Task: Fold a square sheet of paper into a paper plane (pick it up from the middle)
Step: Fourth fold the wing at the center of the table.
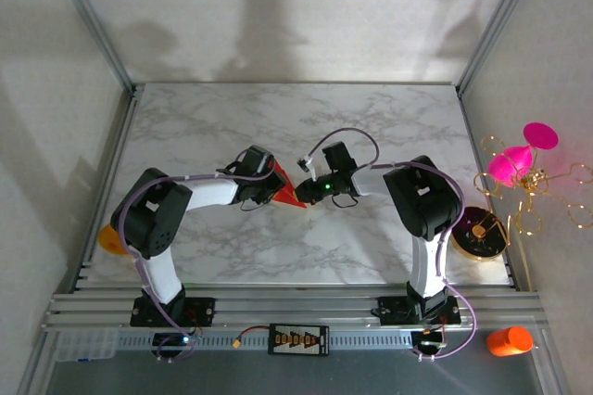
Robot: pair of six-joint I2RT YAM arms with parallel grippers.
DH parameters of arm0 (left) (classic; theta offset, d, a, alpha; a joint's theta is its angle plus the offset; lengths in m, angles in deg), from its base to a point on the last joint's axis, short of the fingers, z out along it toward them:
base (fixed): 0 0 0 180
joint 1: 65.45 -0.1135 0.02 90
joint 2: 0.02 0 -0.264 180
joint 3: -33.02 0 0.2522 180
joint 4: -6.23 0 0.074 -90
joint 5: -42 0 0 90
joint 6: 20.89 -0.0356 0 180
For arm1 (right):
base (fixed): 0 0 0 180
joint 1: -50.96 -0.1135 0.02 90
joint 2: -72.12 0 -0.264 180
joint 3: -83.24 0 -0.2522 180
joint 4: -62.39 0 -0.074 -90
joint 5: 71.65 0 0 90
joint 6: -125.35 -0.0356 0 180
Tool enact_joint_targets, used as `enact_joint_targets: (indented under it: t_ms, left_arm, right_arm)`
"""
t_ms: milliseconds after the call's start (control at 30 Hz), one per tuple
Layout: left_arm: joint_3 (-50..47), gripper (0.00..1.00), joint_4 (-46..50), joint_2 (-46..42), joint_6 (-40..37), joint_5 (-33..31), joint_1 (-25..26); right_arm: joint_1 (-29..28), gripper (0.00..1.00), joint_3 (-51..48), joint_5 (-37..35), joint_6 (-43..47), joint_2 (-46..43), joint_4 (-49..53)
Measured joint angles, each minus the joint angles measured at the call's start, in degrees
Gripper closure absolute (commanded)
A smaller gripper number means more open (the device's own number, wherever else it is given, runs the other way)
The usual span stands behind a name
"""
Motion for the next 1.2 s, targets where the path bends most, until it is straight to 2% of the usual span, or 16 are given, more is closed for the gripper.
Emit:
enact_joint_targets:
  t_ms: [167,267,433,600,800,1200]
  left_arm:
    - [-0.3,0.69,0.7,-5.5,-1.9,-0.9,-0.8]
    - [-2.8,0.75,-3.7,-9.3,-3.0,-0.8,-1.3]
    - [-8.1,0.79,-11.3,-10.6,-4.9,0.7,-2.0]
    - [-13.2,0.80,-19.4,-10.1,-6.3,4.0,-3.0]
    - [-14.4,0.81,-28.2,-6.3,-6.4,7.8,-3.3]
    - [-14.4,0.82,-35.1,0.2,-6.1,11.3,-3.3]
  right_arm:
    - [0.3,0.88,1.0,1.0,-0.5,0.6,1.5]
    - [0.4,0.89,1.6,1.2,-0.7,0.8,2.3]
    - [0.6,0.90,2.1,1.6,-1.5,1.1,3.1]
    - [1.3,0.91,2.9,3.5,-2.7,1.9,3.8]
    - [2.0,0.91,3.7,5.8,-3.7,2.8,4.3]
    - [2.3,0.91,5.0,7.0,-4.0,3.7,6.3]
